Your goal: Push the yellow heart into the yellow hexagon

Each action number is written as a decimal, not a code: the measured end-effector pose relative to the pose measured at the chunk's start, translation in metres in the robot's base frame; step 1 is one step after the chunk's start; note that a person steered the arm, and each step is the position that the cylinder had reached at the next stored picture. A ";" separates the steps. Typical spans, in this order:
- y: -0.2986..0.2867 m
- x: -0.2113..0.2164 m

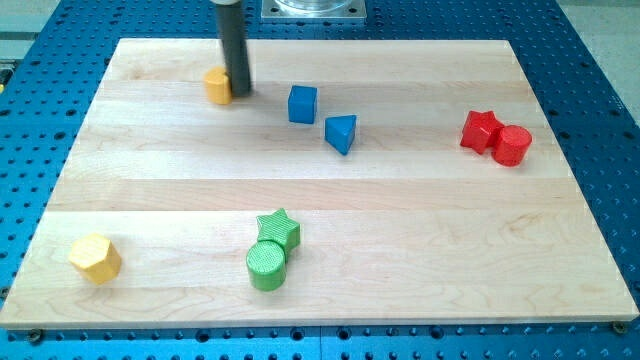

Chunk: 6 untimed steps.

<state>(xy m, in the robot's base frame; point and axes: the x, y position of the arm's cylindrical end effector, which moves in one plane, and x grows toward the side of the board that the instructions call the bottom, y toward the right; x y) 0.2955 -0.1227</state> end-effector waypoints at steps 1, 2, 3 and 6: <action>-0.025 -0.005; -0.020 -0.011; -0.069 0.017; -0.116 -0.036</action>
<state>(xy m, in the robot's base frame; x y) 0.2597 -0.2392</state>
